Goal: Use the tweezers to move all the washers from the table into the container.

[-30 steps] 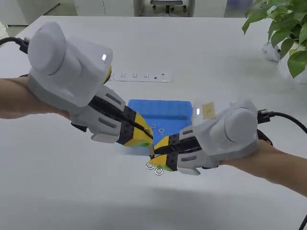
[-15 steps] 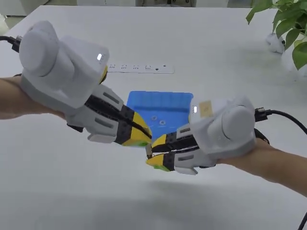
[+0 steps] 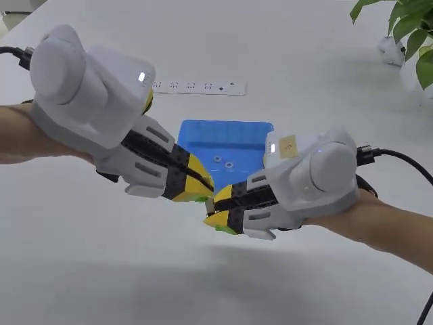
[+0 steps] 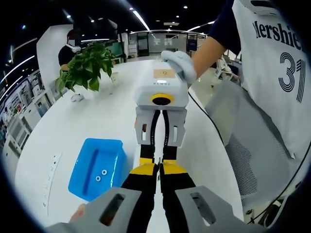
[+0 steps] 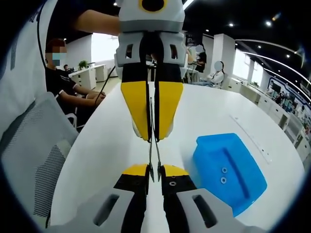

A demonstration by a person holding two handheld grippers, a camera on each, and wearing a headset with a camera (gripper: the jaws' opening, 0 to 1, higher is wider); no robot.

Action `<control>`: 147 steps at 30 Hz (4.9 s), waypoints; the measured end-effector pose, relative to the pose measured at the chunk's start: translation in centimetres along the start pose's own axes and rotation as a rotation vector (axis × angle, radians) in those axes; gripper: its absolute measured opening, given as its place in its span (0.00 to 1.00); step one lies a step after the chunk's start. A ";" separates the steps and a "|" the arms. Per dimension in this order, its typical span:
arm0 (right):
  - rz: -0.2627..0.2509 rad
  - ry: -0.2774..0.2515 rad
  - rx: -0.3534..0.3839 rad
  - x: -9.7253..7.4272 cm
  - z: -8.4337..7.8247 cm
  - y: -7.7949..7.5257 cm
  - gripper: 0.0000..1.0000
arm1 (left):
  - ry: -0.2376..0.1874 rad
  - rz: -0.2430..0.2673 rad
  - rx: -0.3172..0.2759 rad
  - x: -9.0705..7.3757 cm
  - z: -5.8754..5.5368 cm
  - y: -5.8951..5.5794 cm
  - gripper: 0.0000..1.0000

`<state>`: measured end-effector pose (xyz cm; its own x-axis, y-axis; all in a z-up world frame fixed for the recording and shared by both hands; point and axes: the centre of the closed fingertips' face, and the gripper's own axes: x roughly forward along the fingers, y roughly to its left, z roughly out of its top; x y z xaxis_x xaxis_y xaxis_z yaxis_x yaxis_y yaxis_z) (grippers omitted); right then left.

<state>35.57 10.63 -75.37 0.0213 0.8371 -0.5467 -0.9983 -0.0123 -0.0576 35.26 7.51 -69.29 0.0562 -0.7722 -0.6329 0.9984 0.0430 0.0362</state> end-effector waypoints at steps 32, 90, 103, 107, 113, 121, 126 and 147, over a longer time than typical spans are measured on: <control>-0.019 0.050 -0.005 0.6 -3.3 -1.6 0.11 | 0.032 -0.044 0.009 2.6 -1.6 1.5 0.06; -0.050 0.021 -0.081 -1.2 2.3 -1.3 0.10 | 0.040 -0.037 0.036 -1.4 1.7 1.1 0.06; -0.096 -0.019 -0.097 -2.5 5.3 -3.0 0.10 | 0.029 -0.011 0.080 -3.6 4.1 2.3 0.06; -0.118 -0.026 -0.112 -3.0 6.1 -3.9 0.10 | 0.030 0.002 0.102 -3.9 4.6 3.3 0.06; -0.137 -0.025 -0.131 -3.5 6.7 -5.1 0.10 | 0.024 0.012 0.125 -4.2 5.4 4.0 0.06; -0.150 -0.014 -0.150 -3.5 6.3 -6.4 0.10 | 0.016 0.020 0.131 -3.8 5.3 5.8 0.06; -0.162 -0.017 -0.151 -3.2 5.9 -7.7 0.10 | 0.021 0.022 0.137 -3.5 5.0 7.2 0.06; -0.142 0.020 -0.112 0.1 1.4 -12.0 0.10 | 0.034 -0.003 0.064 -0.1 0.8 11.4 0.06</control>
<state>47.47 11.58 -73.58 0.1638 0.8234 -0.5433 -0.9728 0.0435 -0.2273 46.62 7.52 -68.20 0.0546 -0.7505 -0.6586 0.9965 -0.0004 0.0832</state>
